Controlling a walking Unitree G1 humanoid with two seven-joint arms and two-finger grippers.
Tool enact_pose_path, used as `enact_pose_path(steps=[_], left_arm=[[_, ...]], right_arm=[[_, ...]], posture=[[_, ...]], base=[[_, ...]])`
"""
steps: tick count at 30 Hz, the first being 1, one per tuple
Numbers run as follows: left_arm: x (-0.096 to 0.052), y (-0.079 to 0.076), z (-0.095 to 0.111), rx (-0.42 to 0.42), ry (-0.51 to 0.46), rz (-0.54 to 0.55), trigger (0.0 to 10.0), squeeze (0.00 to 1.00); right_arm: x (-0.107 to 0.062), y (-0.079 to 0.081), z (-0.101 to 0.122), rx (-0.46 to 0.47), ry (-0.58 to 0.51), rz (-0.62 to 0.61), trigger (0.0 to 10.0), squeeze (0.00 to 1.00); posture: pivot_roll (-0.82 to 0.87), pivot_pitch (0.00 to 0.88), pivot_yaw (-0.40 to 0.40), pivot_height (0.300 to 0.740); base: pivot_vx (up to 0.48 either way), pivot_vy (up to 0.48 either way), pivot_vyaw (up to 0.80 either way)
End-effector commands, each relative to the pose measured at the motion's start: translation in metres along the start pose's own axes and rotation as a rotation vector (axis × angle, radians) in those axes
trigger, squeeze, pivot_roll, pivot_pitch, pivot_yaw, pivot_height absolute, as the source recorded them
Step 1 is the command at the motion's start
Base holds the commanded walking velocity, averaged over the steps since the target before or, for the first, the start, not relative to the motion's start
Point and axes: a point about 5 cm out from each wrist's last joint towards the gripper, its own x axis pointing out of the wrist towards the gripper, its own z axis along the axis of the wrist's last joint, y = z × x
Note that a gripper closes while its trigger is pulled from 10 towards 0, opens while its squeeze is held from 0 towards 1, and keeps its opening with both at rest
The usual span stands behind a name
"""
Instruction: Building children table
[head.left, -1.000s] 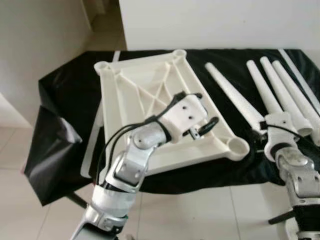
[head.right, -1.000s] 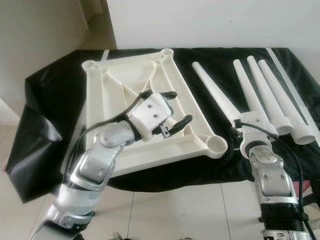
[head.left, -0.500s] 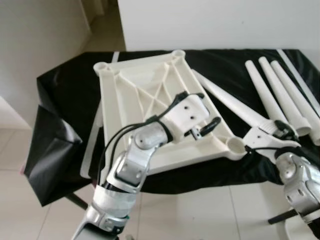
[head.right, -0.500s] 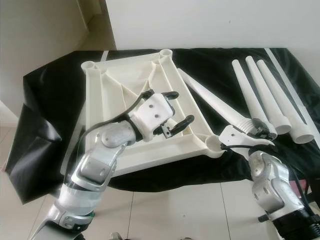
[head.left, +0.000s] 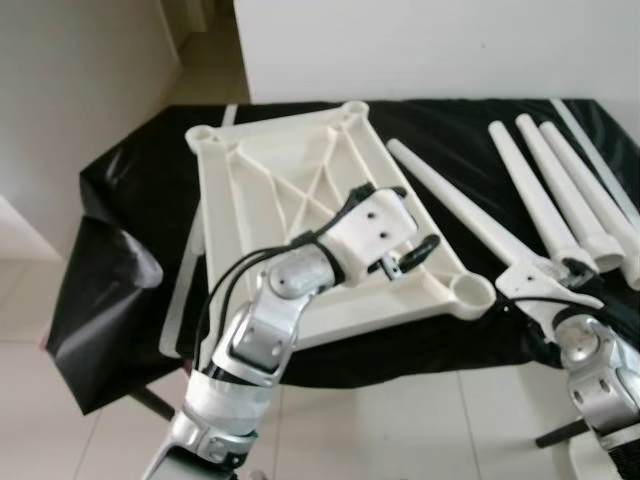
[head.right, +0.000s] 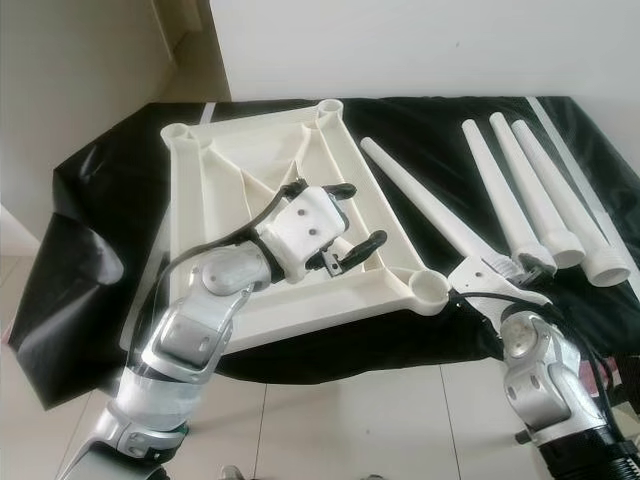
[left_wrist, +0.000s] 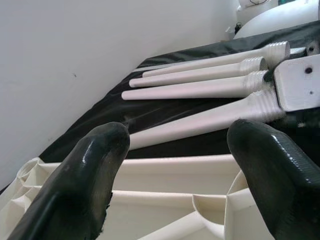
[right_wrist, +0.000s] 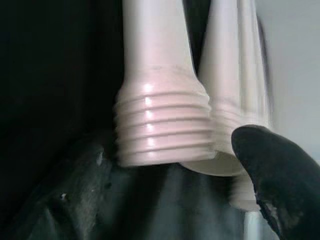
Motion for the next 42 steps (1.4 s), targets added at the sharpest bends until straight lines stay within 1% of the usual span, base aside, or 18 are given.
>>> enact_pose_path(steps=[1, 2, 3, 4, 6, 7, 8, 9, 10, 11, 12, 13, 15, 25, 27, 30, 34, 42], left_arm=[[-0.001, 0.004, 0.002, -0.003, -0.005, 0.072, 10.0, 0.0], [-0.001, 0.004, 0.002, -0.003, -0.005, 0.07, 10.0, 0.0], [-0.001, 0.004, 0.002, -0.002, -0.005, 0.069, 10.0, 0.0], [-0.001, 0.004, 0.002, -0.002, -0.005, 0.069, 10.0, 0.0], [-0.001, 0.004, 0.002, -0.003, -0.004, 0.068, 10.0, 0.0], [-0.001, 0.004, 0.002, -0.003, -0.004, 0.068, 10.0, 0.0], [-0.001, 0.004, 0.002, -0.003, -0.004, 0.067, 10.0, 0.0], [-0.001, 0.004, 0.002, -0.003, -0.004, 0.067, 10.0, 0.0], [-0.001, 0.004, 0.002, -0.003, -0.005, 0.066, 10.0, 0.0], [-0.001, 0.004, 0.002, -0.003, -0.005, 0.066, 10.0, 0.0], [0.0, 0.004, 0.002, -0.002, -0.005, 0.065, 10.0, 0.0], [0.0, 0.004, 0.002, -0.002, -0.005, 0.065, 10.0, 0.0], [0.0, 0.004, 0.003, -0.001, -0.009, 0.061, 10.0, 0.0], [0.001, 0.002, 0.004, 0.001, -0.014, 0.051, 10.0, 0.0], [0.001, 0.002, 0.004, 0.001, -0.014, 0.051, 10.0, 0.0], [0.001, 0.002, 0.005, 0.002, -0.017, 0.047, 10.0, 0.0], [0.0, 0.0, 0.005, 0.001, -0.02, 0.043, 10.0, 0.0], [0.001, 0.0, 0.007, 0.0, -0.022, 0.041, 10.0, 0.0]], right_arm=[[0.0, -0.002, 0.001, 0.048, -0.005, 0.006, 10.0, 0.0], [0.0, -0.007, 0.008, 0.24, -0.052, -0.014, 10.0, 0.0], [0.001, -0.011, 0.01, 0.35, -0.075, -0.023, 10.0, 0.0], [0.001, -0.011, 0.01, 0.35, -0.075, -0.023, 10.0, 0.0], [0.001, -0.015, 0.011, 0.512, -0.095, -0.029, 10.0, 0.0], [0.001, -0.015, 0.011, 0.512, -0.095, -0.029, 10.0, 0.0], [0.002, -0.016, 0.01, 0.584, -0.1, -0.015, 10.0, 0.0], [0.002, -0.016, 0.01, 0.584, -0.1, -0.015, 10.0, 0.0], [0.004, -0.017, 0.008, 0.656, -0.097, -0.004, 10.0, 0.0], [0.004, -0.017, 0.008, 0.656, -0.097, -0.004, 10.0, 0.0], [0.005, -0.018, 0.007, 0.706, -0.096, 0.004, 10.0, 0.0], [0.005, -0.018, 0.007, 0.706, -0.096, 0.004, 10.0, 0.0], [0.009, -0.022, 0.002, 0.767, -0.092, 0.018, 10.0, 0.0], [0.017, -0.025, -0.017, 0.813, -0.061, 0.042, 10.0, 0.0], [0.017, -0.025, -0.017, 0.813, -0.061, 0.042, 10.0, 0.0], [0.019, -0.021, -0.02, 0.827, -0.055, 0.087, 10.0, 0.0], [0.019, -0.014, -0.021, 0.808, -0.048, 0.137, 10.0, 0.0], [0.021, -0.005, -0.022, 0.804, -0.05, 0.171, 10.0, 0.0]], posture=[[-0.07, 0.095, 0.045, 0.74], [-0.07, 0.097, 0.046, 0.74], [-0.07, 0.098, 0.047, 0.74], [-0.07, 0.098, 0.047, 0.74], [-0.07, 0.099, 0.049, 0.74], [-0.07, 0.099, 0.049, 0.74], [-0.07, 0.097, 0.051, 0.74], [-0.07, 0.097, 0.051, 0.74], [-0.07, 0.095, 0.052, 0.74], [-0.07, 0.095, 0.052, 0.74], [-0.07, 0.094, 0.053, 0.74], [-0.07, 0.094, 0.053, 0.74], [-0.07, 0.085, 0.055, 0.74], [-0.07, 0.074, 0.059, 0.74], [-0.07, 0.074, 0.059, 0.74], [-0.07, 0.069, 0.062, 0.74], [-0.07, 0.065, 0.065, 0.74], [-0.07, 0.068, 0.068, 0.74]], base=[[0.0, 0.0, 0.0], [0.0, 0.0, 0.0], [0.0, 0.0, 0.0], [0.0, 0.0, 0.0], [0.0, 0.0, 0.0], [0.0, 0.0, 0.0], [0.0, 0.0, 0.0], [0.0, 0.0, 0.0], [0.0, 0.0, 0.0], [0.0, 0.0, 0.0], [0.0, 0.0, 0.0], [0.0, 0.0, 0.0], [0.0, 0.0, 0.0], [0.0, 0.0, 0.0], [0.0, 0.0, 0.0], [0.0, 0.0, 0.0], [0.0, 0.0, 0.0], [0.0, 0.0, 0.0]])
